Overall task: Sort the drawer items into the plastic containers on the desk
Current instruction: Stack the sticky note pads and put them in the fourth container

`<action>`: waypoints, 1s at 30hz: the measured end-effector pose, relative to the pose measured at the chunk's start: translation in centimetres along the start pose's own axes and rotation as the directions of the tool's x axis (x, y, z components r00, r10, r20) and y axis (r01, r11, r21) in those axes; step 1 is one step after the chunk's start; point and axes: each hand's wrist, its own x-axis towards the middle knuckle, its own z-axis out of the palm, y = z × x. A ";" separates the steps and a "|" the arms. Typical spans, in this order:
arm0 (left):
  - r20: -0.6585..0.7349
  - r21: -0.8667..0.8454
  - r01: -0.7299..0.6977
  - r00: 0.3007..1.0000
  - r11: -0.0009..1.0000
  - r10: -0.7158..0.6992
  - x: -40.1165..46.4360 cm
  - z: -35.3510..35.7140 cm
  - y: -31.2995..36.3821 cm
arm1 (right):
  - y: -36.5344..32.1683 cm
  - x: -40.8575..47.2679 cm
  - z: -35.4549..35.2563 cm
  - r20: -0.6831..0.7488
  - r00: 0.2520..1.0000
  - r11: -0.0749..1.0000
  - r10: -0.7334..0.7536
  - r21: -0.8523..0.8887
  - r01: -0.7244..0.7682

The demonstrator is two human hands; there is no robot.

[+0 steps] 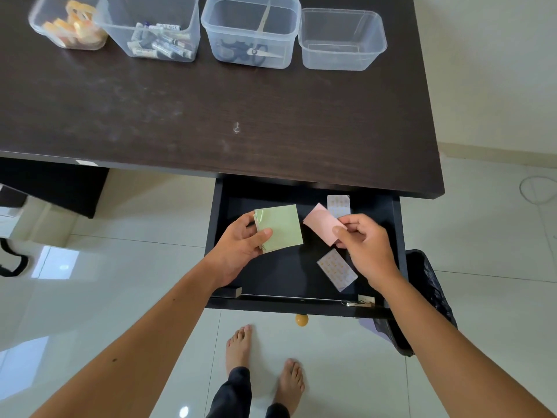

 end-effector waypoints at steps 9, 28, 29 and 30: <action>0.055 -0.034 -0.021 0.998 0.999 0.022 -0.3 0.2 0.9 | -3.9 -0.3 -1.7 0.154 0.984 0.969 -0.085 0.243 0.045; 0.163 -0.002 -0.127 0.979 0.992 0.126 -0.7 0.8 1.7 | -6.5 0.3 -0.3 0.262 0.947 0.982 -0.185 0.023 0.186; 0.162 -0.006 -0.127 0.979 0.992 0.126 -0.7 0.9 1.8 | -6.5 0.3 -0.2 0.257 0.948 0.982 -0.187 0.020 0.188; 0.159 -0.011 -0.125 0.979 0.992 0.125 -0.7 1.0 1.8 | -6.5 0.2 -0.1 0.248 0.950 0.982 -0.188 0.021 0.189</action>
